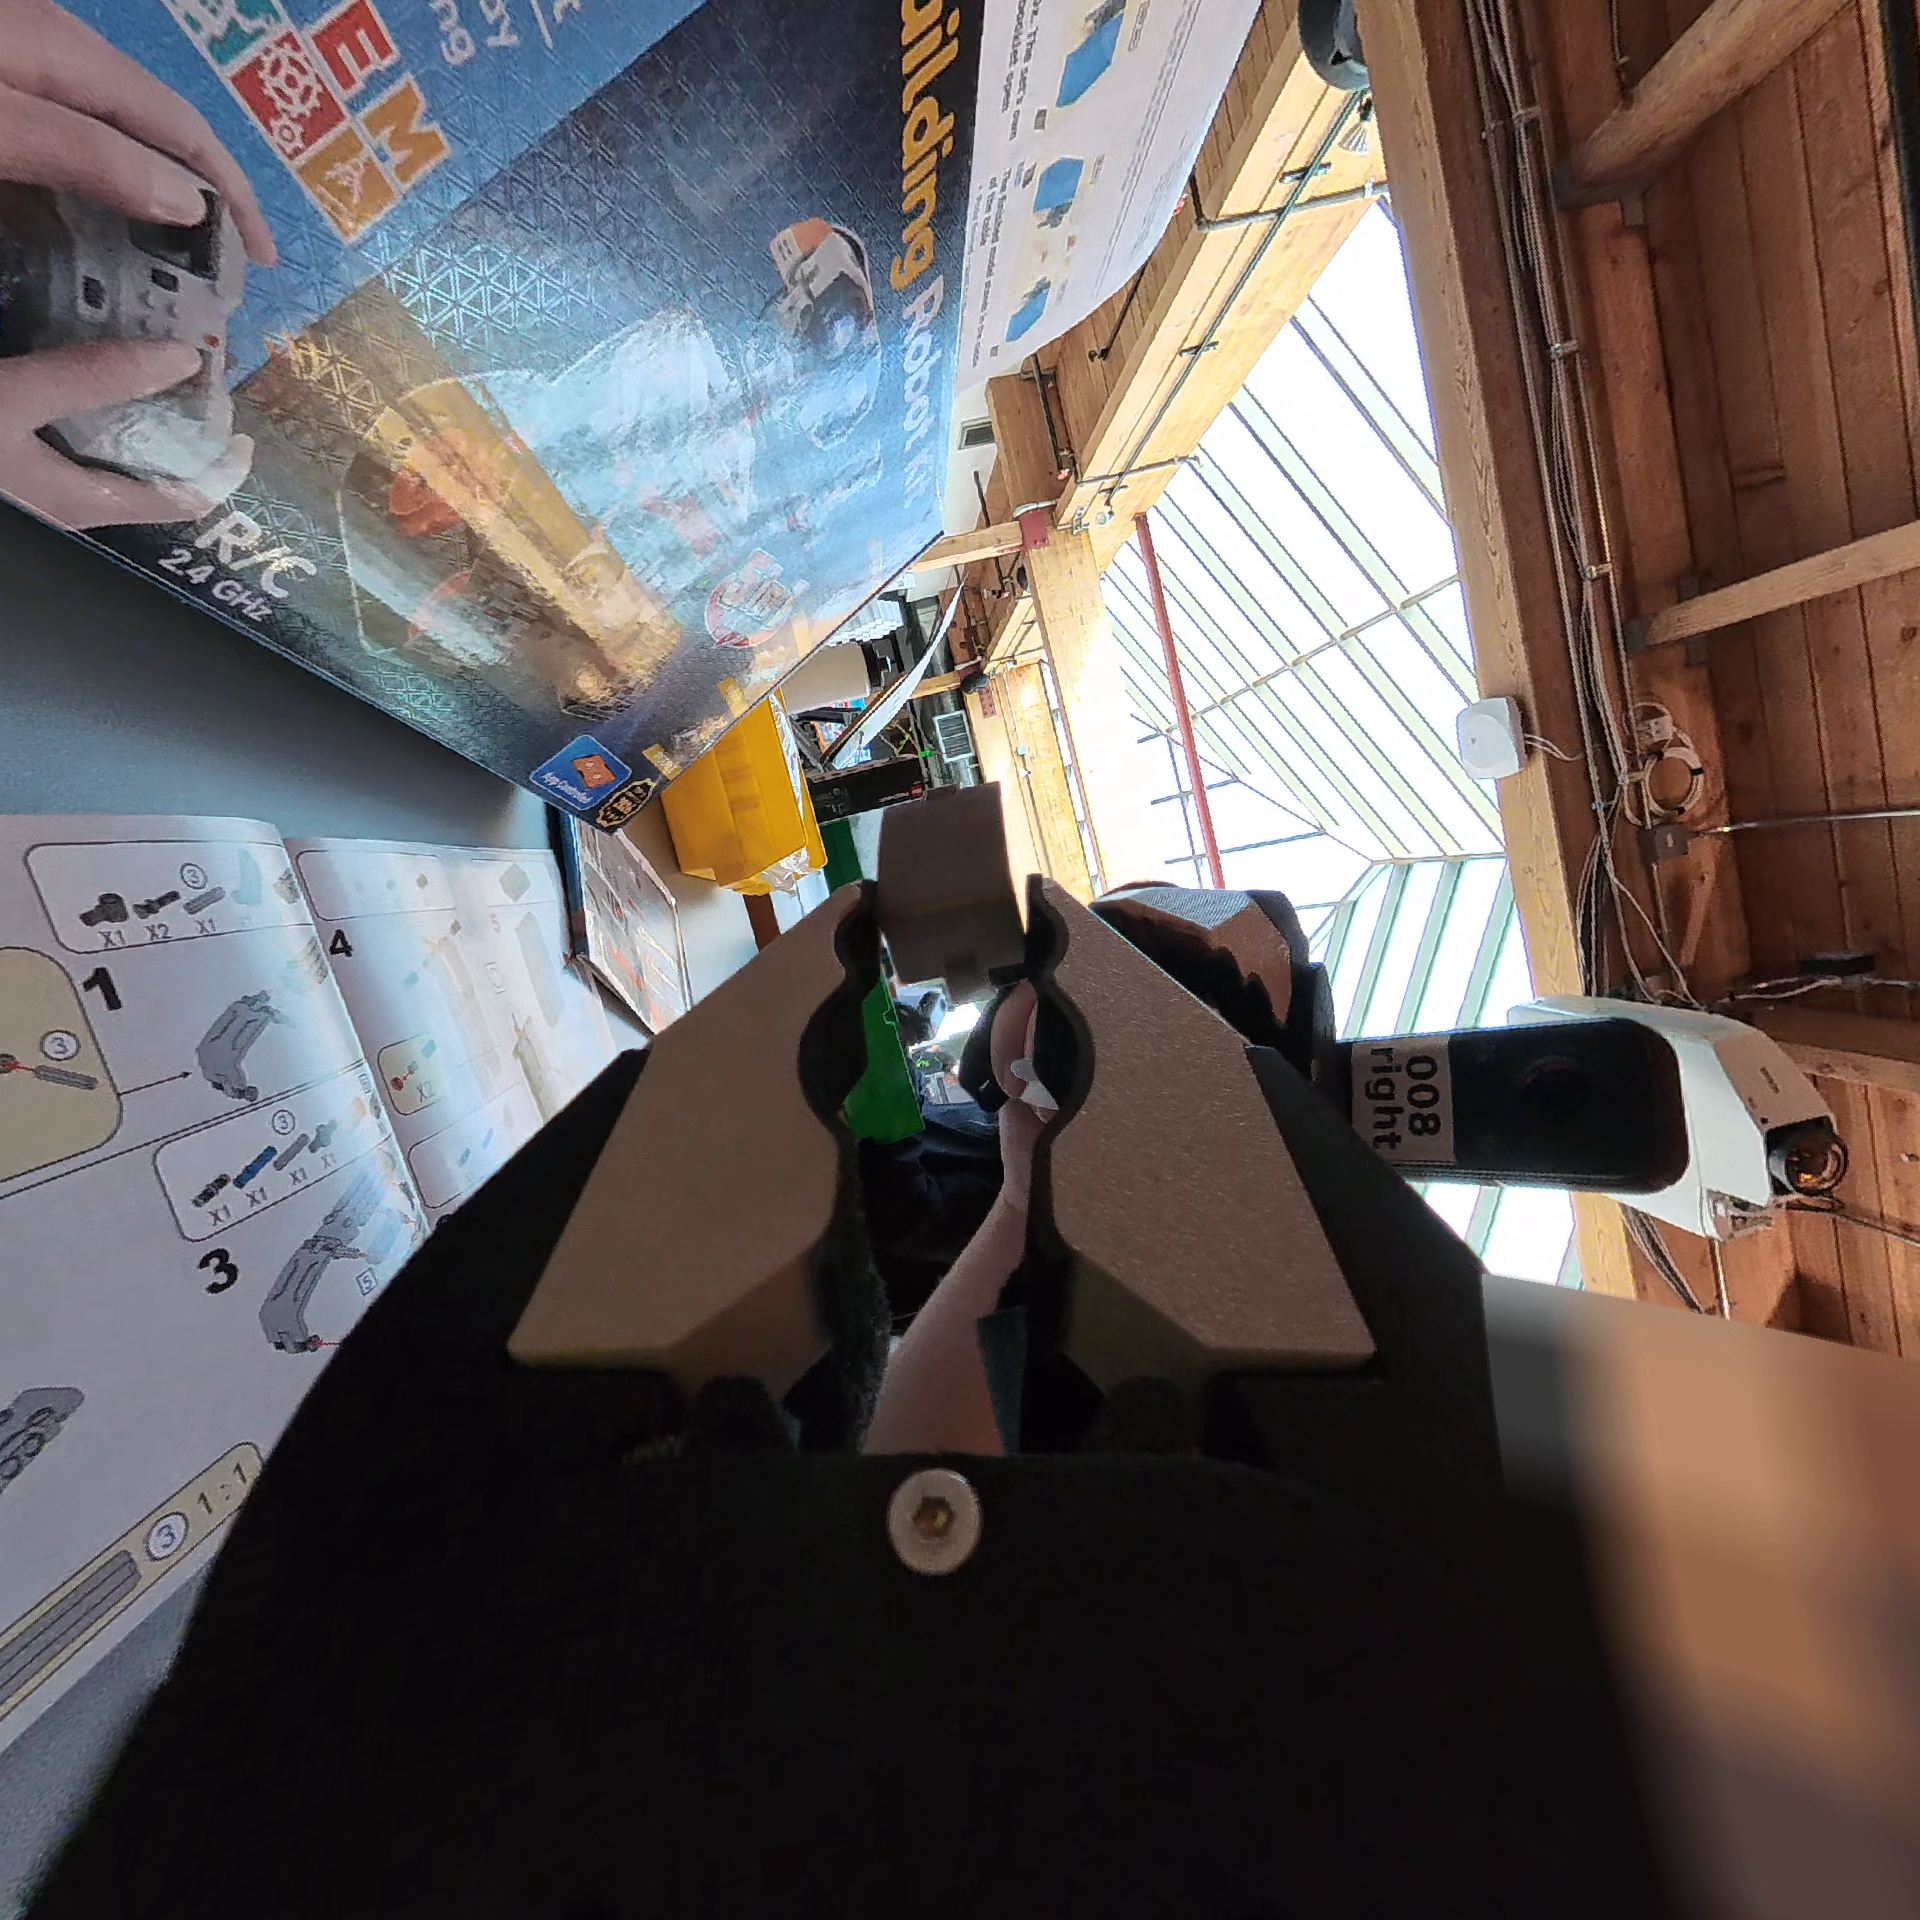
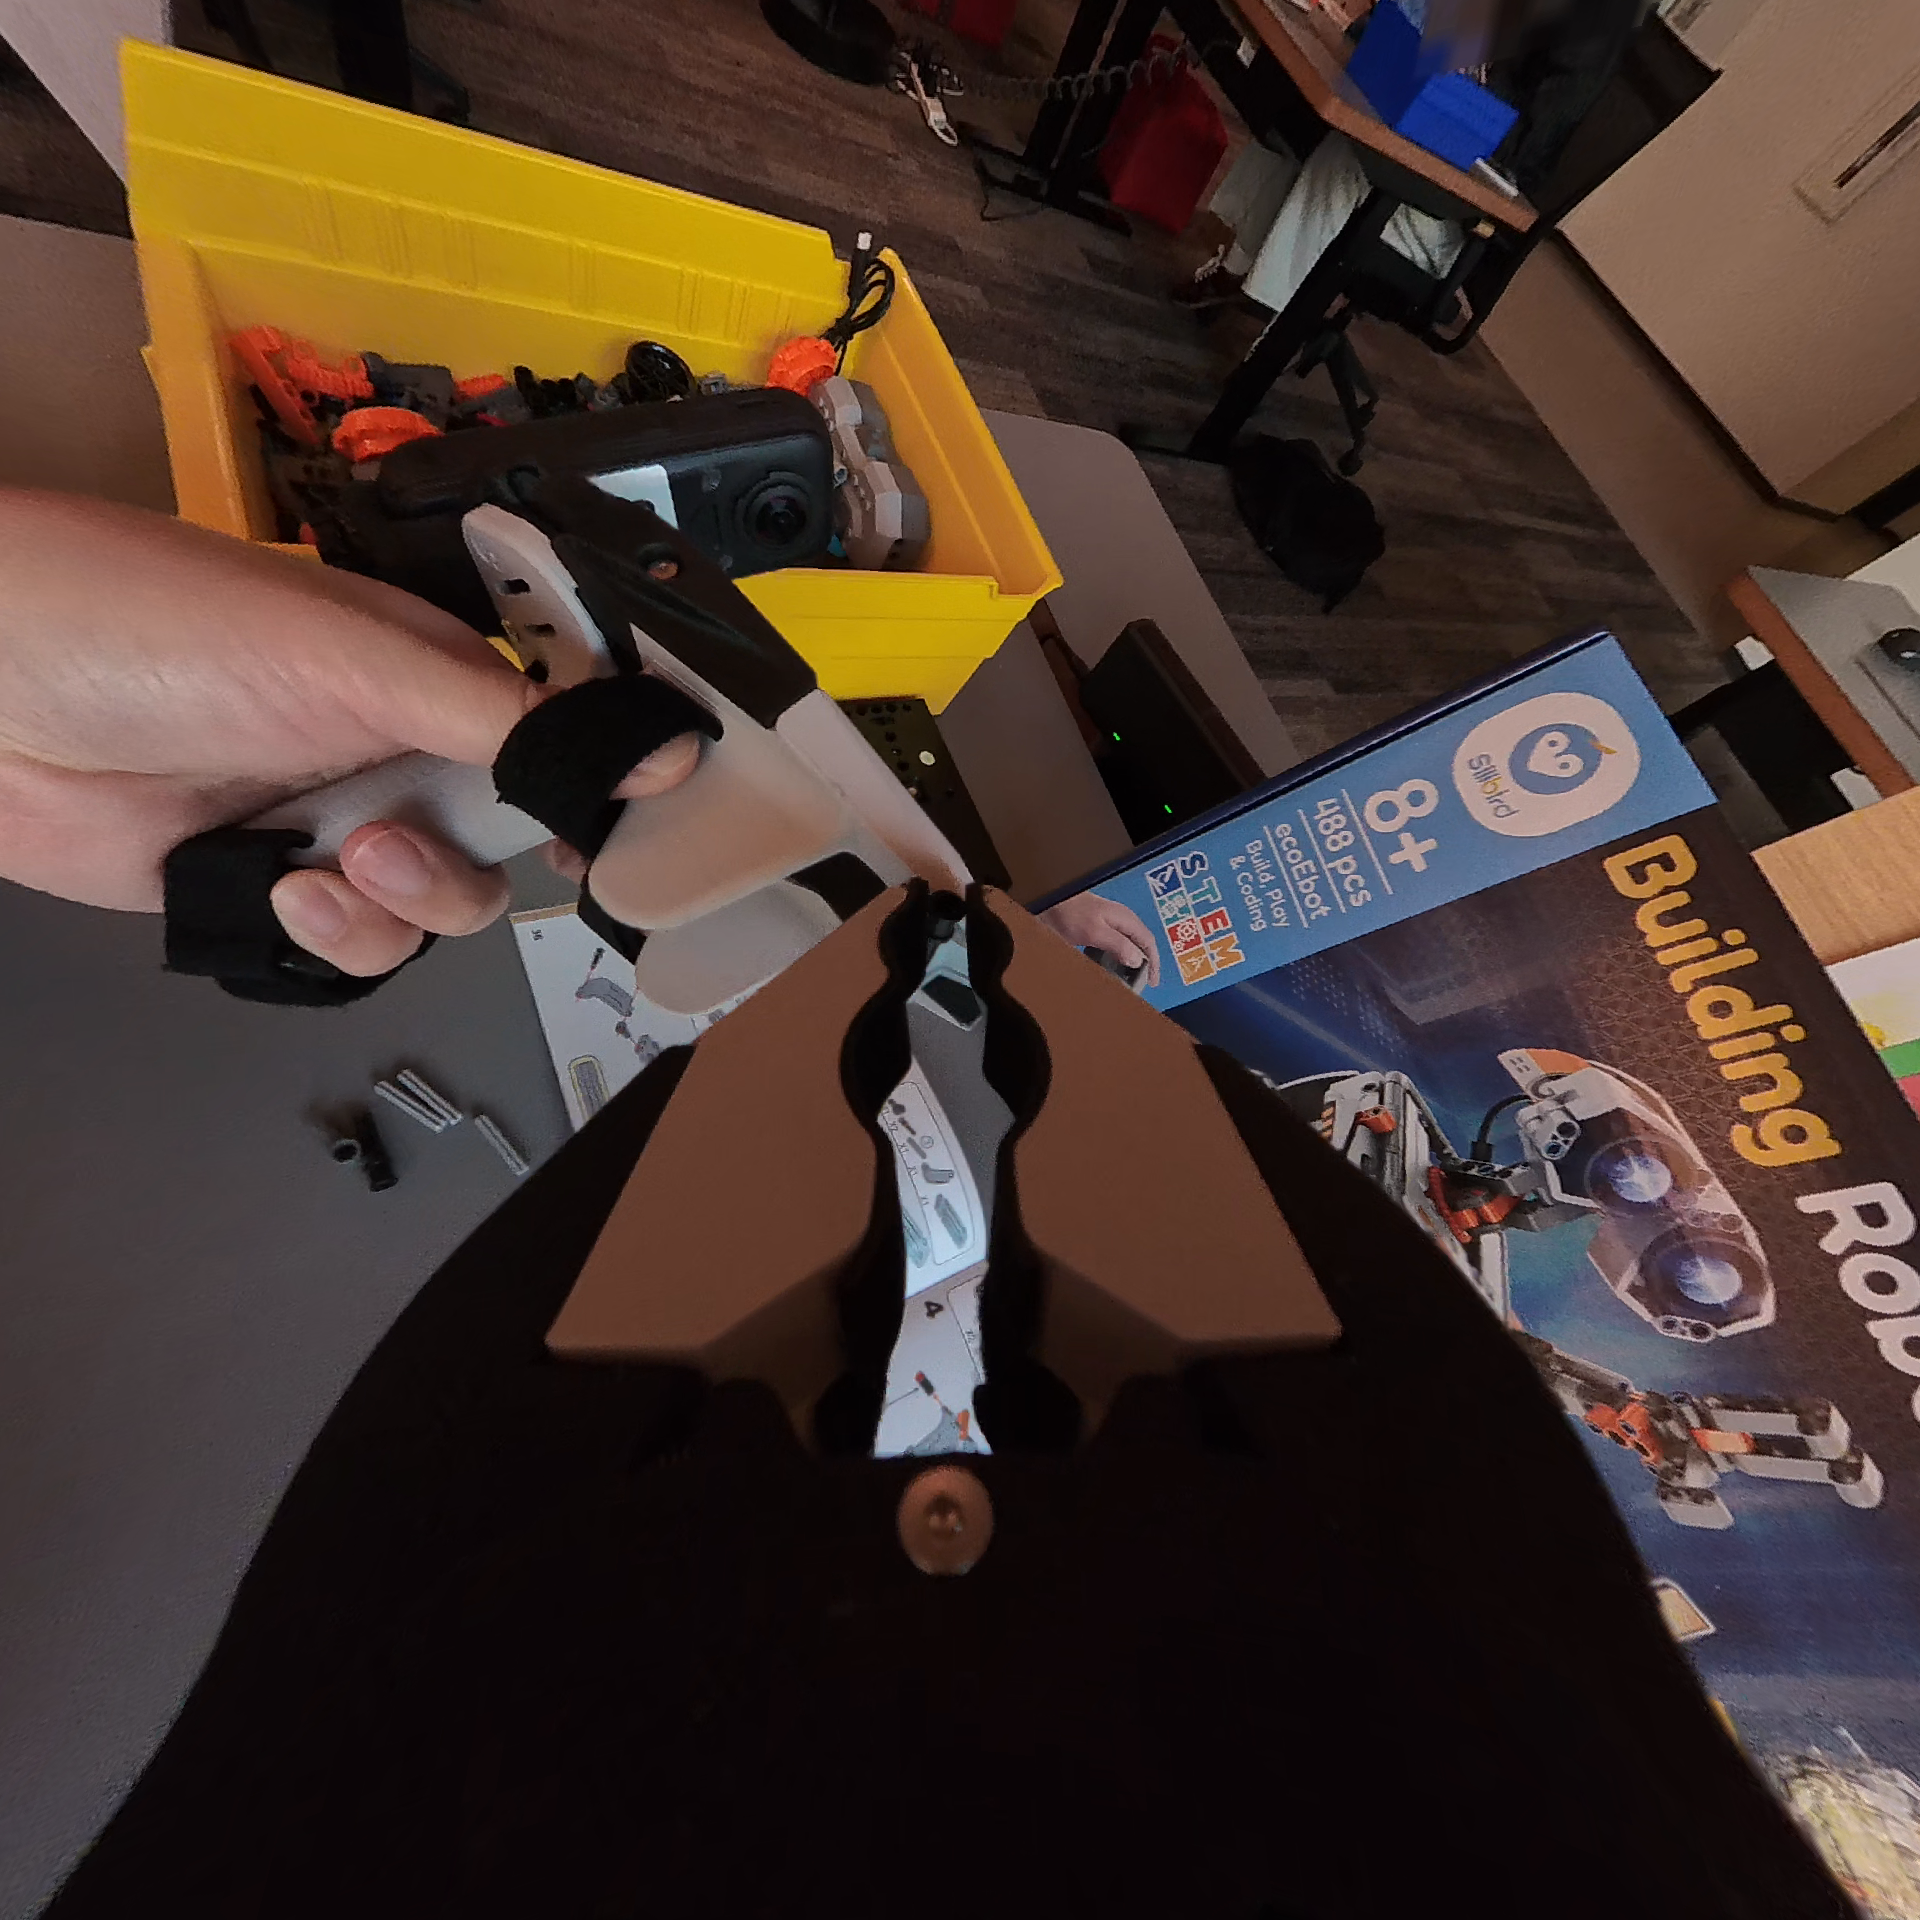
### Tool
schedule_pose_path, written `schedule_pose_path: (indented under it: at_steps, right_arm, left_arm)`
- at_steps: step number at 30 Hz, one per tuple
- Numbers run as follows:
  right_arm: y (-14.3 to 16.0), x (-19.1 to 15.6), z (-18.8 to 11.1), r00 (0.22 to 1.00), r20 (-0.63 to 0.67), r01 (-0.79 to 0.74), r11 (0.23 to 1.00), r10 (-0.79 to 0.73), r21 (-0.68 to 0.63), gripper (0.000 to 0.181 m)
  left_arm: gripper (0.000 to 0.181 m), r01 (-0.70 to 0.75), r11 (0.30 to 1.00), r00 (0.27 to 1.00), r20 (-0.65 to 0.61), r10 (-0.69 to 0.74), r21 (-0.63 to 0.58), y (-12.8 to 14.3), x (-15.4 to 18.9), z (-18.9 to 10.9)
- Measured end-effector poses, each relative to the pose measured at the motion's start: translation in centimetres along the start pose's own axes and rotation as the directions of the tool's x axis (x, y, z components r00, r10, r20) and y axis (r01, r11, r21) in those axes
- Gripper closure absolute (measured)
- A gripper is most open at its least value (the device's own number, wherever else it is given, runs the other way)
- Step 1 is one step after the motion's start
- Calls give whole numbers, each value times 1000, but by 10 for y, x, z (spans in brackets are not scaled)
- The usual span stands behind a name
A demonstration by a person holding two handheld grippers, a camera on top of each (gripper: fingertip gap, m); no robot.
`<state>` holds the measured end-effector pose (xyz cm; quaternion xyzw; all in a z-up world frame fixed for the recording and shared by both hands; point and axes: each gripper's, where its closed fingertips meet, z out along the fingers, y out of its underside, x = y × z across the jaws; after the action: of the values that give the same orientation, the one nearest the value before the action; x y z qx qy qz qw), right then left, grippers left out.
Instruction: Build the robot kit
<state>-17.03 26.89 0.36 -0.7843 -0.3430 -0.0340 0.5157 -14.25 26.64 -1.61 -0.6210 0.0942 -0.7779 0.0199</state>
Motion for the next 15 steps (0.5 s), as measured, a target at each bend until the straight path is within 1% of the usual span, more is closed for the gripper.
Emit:
schedule_pose_path:
  at_steps: [10, 15]
  right_arm:
    - [3, 1, 4, 1000, 4, -12, 1000, 12, 14, 175]
    - [3, 1, 6, 1000, 4, -14, 1000, 14, 22, 175]
  left_arm:
    - [156, 76, 997, 997, -29, -75, 20, -2, -4, -1]
    - [156, 82, 996, 996, -34, -81, 22, -2, -3, -1]
